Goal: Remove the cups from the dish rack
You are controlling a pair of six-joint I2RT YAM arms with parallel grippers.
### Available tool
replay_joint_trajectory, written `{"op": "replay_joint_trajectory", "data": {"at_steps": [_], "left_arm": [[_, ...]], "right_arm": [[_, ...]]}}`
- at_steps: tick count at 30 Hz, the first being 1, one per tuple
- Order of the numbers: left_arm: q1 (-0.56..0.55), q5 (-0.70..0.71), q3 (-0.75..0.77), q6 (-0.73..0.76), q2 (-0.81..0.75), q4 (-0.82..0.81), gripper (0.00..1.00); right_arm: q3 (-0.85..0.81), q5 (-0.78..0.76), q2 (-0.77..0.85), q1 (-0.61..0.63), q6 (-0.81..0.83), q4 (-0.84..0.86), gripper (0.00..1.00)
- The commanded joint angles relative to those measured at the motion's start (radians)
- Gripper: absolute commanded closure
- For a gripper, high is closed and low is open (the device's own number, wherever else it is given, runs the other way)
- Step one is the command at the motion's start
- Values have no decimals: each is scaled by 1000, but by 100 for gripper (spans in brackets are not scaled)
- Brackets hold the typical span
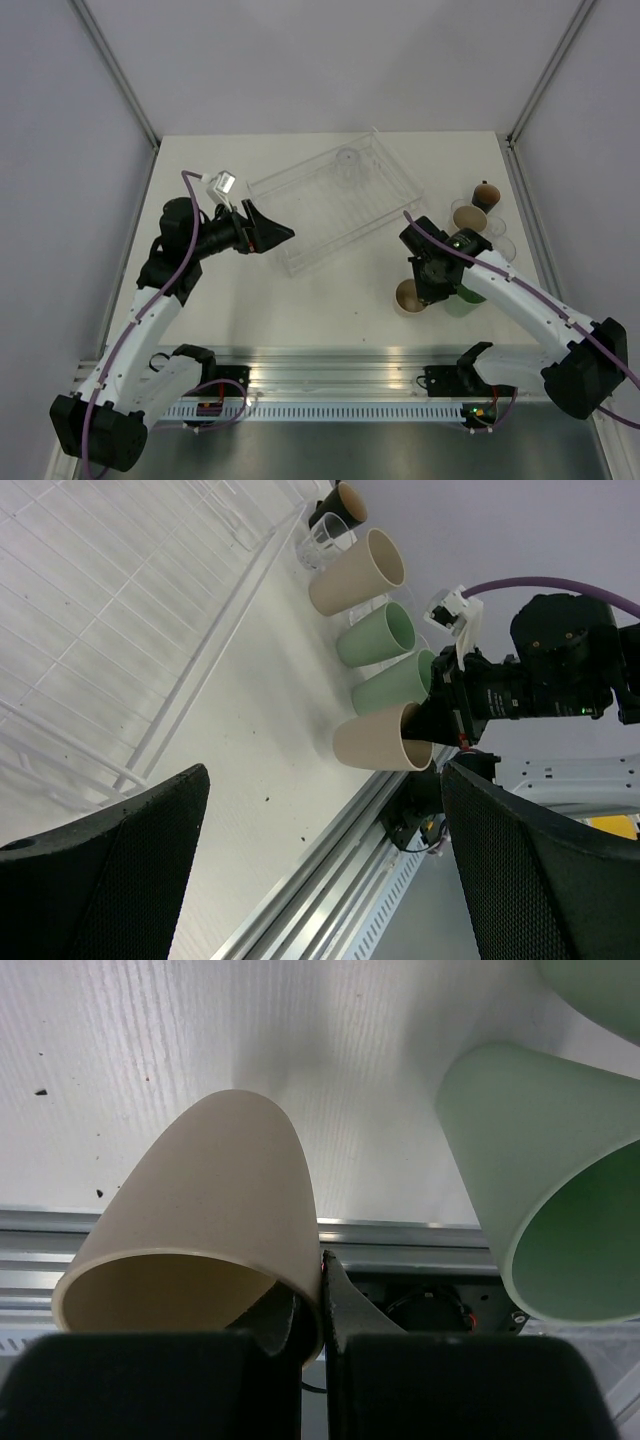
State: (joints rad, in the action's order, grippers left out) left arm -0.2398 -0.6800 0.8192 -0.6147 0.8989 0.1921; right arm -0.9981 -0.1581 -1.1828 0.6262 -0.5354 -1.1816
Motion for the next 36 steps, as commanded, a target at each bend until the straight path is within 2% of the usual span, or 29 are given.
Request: {"op": "replay_joint_trajectory", "data": {"at_steps": [1,17,26,29,30,31,36], "left_arm": [[0,-36,-5,58,-22,13,0],[2,-46,-20,63,12,15,0],[0,-39,-31,73,6,17,0],[2,-38,-31,73,5,15,0],[0,-36,-31,73,5,15,0],[2,-38,-32,75,6,17,0],[2,-36,-31,75,8,15,0]], "right_arm": [[-25,-20,-20,-19,31,-23,99],[56,-37,-52,-59,14,19,99],[76,-32,-86,-75,20,57,92],[73,-37,-77,-79,20,56,86],[70,-43,-72,-80,15,53,83],[64,-47,-63,-82,12,48,75],[58,-57,-40,-85,5,40,64]]}}
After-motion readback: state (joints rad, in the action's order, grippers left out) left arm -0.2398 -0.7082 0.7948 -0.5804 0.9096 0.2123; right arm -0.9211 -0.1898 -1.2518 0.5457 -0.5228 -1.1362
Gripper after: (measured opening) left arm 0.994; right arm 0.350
